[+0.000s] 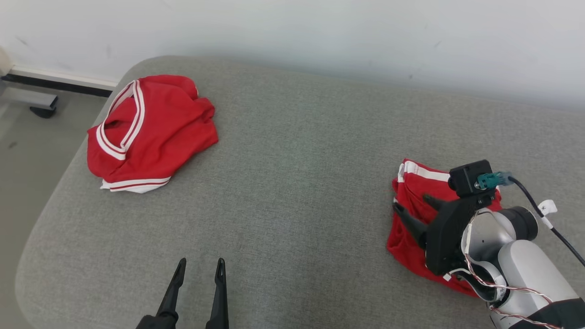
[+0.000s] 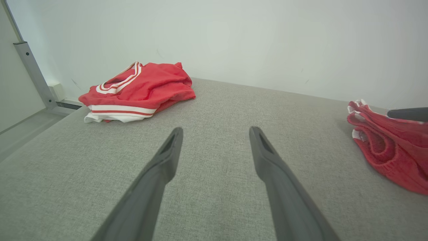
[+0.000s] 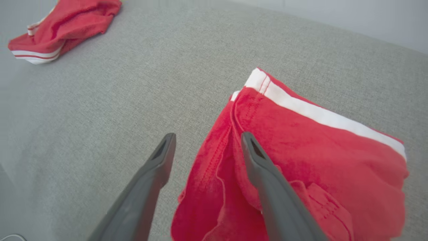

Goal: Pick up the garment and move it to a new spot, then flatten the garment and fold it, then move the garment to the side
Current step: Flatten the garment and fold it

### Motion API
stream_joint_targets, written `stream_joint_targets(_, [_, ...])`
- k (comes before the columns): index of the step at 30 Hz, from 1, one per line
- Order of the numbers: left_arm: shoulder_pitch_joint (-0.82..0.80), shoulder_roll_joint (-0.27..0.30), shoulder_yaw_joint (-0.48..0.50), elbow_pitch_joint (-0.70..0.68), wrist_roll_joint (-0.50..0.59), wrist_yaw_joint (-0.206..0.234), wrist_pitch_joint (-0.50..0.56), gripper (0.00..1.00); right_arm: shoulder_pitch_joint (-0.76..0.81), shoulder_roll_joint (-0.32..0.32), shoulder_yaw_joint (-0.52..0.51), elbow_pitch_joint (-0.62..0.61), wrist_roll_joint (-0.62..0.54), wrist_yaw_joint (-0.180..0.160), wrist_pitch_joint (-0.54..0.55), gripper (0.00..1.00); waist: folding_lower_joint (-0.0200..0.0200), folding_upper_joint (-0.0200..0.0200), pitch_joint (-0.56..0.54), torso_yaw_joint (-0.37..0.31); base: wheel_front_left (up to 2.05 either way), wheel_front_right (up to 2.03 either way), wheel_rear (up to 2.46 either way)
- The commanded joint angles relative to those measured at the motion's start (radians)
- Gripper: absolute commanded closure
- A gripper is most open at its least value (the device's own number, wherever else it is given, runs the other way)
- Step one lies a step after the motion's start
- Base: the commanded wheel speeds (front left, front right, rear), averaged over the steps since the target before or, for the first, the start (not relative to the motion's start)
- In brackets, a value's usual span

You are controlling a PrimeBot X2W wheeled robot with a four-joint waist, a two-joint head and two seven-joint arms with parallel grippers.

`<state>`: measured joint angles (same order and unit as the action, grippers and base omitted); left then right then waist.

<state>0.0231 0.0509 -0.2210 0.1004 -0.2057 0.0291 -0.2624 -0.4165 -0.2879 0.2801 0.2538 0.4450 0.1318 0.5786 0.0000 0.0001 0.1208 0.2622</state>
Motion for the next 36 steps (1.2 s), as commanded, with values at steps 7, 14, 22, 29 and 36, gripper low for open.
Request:
stream_joint_targets(7, [0.015, -0.001, 0.009, 0.003, -0.004, -0.002, -0.004, 0.00, 0.033, -0.048, -0.074, -0.094, 0.013, -0.002, -0.086, 0.00, 0.0000, -0.0001, -0.030, -0.039, 0.00, 0.00, 0.00])
stream_joint_targets(14, [0.016, -0.001, 0.003, -0.001, -0.005, -0.005, -0.003, 0.00, 0.145, -0.090, -0.248, -0.066, -0.099, -0.002, -0.172, 0.00, 0.0000, -0.0001, -0.034, -0.043, 0.00, 0.00, 0.00])
stream_joint_targets(22, [0.010, -0.001, -0.002, 0.000, 0.000, -0.011, -0.003, 0.00, 0.200, -0.075, -0.369, 0.036, -0.242, -0.002, -0.334, 1.00, 0.0000, -0.0001, -0.020, -0.020, 0.00, 0.00, 0.00])
stream_joint_targets(29, [0.008, -0.001, 0.005, 0.003, 0.007, -0.014, -0.003, 0.00, 0.183, -0.040, -0.329, 0.119, -0.260, -0.002, -0.362, 1.00, 0.0000, -0.0001, -0.009, -0.006, 0.00, 0.00, 0.00])
stream_joint_targets(36, [0.006, -0.001, 0.012, 0.009, 0.009, -0.017, -0.004, 0.00, 0.157, -0.018, -0.193, 0.164, -0.216, -0.002, -0.352, 1.00, 0.0000, -0.0001, -0.012, -0.004, 0.00, 0.00, 0.00])
